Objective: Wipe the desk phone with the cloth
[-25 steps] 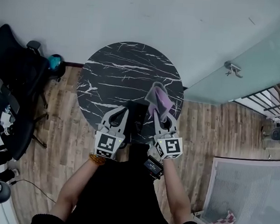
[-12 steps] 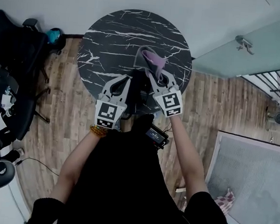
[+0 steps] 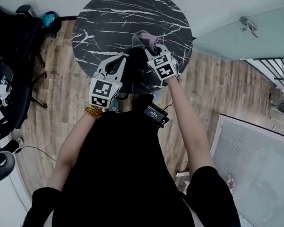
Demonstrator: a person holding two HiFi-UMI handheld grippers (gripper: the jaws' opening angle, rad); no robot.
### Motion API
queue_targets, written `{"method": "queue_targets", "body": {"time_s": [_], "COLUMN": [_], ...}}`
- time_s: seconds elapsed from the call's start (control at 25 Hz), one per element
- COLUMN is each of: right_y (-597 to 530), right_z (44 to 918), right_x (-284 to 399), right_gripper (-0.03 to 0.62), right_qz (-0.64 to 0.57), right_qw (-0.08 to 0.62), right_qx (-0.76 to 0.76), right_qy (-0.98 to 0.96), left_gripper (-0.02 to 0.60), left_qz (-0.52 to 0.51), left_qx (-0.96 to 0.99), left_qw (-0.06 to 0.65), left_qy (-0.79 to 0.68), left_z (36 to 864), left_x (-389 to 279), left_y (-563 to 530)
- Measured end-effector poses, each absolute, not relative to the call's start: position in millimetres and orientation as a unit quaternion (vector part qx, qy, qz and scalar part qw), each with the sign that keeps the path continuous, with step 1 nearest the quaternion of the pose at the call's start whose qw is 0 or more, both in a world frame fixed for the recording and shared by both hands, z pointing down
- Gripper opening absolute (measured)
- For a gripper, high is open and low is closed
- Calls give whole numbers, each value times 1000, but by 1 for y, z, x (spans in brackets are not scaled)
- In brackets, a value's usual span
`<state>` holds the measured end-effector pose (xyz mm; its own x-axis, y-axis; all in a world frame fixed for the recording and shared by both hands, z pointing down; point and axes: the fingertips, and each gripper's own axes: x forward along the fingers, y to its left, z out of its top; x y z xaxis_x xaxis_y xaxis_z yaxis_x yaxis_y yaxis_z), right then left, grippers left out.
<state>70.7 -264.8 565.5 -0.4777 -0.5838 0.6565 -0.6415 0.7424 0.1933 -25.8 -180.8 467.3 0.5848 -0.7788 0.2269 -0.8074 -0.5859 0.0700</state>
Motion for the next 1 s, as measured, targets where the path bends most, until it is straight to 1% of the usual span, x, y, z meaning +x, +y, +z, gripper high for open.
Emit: {"method": "queue_targets", "body": {"time_s": [0.16,0.44,0.64,0.76,1.0], "right_y": [-270,-277,-275,-272,-262], "right_z": [575,594,610,625,644], "right_x": [70,57,47,44,42], "right_gripper": [55,55,55,55,55], "right_qz": [17,-47,-33,-18,24], "right_qw": [379,427,443,457,462], "right_qx": [361,327,304,285,277], "right_qy": [-852,-842,-843,-842,-843], "left_gripper": [12,12,12,12,12], "left_qz": [93,104,109,117,119], "left_qx": [884,878,879,886,890], "left_qw": [85,92,92,78,71], "left_qy": [-449,-457,-455,-442,-434], "left_z": [473,482,482,478,472], "left_x": [-26,-32,-31,-20,-5], "left_y": [-178,-174,-172,-179,-190]}}
